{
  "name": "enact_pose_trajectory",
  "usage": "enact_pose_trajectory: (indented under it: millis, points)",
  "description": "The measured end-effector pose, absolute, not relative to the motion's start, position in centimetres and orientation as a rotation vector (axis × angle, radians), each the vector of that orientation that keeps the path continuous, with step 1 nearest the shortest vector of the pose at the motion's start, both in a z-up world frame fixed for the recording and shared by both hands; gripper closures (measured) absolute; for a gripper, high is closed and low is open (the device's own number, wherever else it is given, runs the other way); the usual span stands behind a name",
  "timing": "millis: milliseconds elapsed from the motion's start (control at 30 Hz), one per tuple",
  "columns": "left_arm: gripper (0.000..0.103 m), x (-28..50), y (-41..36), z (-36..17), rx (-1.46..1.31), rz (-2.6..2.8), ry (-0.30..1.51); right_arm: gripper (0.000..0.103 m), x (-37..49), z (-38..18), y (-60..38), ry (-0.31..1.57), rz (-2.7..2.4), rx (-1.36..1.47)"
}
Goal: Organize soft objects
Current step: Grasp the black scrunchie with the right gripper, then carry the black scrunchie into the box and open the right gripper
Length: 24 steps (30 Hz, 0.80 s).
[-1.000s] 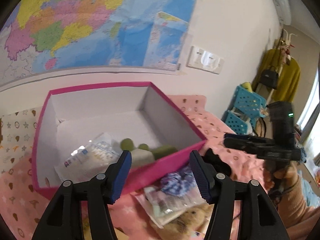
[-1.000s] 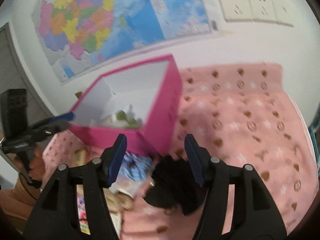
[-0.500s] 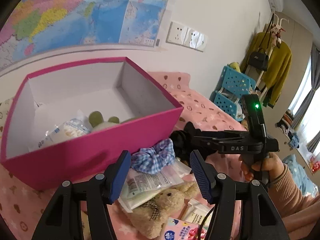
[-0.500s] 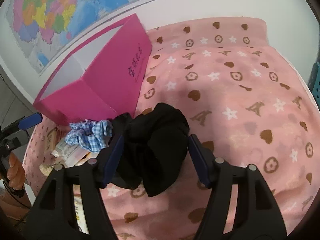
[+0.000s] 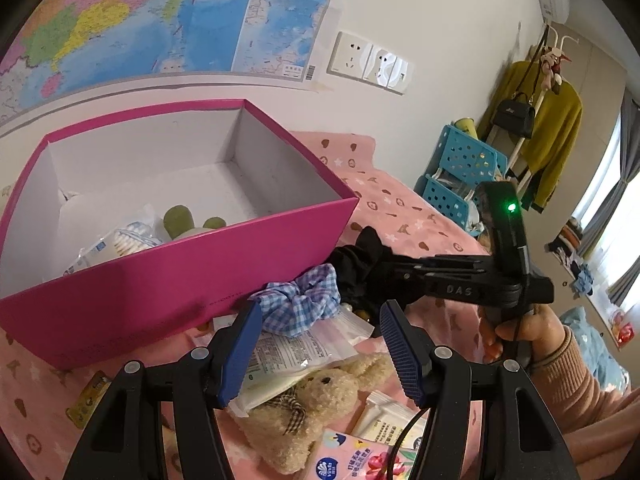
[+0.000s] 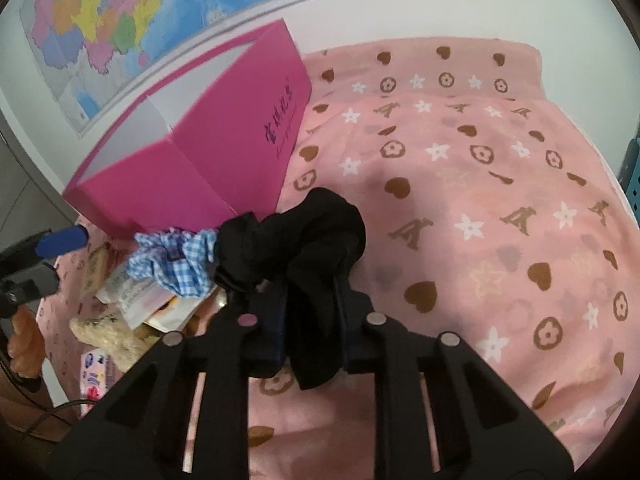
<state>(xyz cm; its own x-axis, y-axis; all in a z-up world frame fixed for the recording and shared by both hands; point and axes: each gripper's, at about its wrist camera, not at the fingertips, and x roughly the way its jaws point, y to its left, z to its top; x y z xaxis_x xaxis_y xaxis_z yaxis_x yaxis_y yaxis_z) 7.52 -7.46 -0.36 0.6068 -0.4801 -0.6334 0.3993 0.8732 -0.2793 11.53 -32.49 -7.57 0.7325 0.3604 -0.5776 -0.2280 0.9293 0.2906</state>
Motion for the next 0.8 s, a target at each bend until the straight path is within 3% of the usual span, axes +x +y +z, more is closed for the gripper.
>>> enact_pose_trajectory:
  millis: [467, 600, 800]
  points:
    - [0.040, 7.1, -8.9, -0.2, -0.115, -0.593, 0.765, 0.086, 5.4, -0.5, -30.9, 0.464, 0.463, 0.165]
    - [0.034, 7.1, -9.0, 0.1, -0.111, -0.614, 0.758, 0.087, 4.3, 1.6, -29.5, 0.413, 0.531, 0.136]
    - [0.035, 7.4, -8.4, 1.6, -0.114, -0.611, 0.696, 0.086, 4.5, 3.7, -27.6, 0.377, 0.620, 0.102]
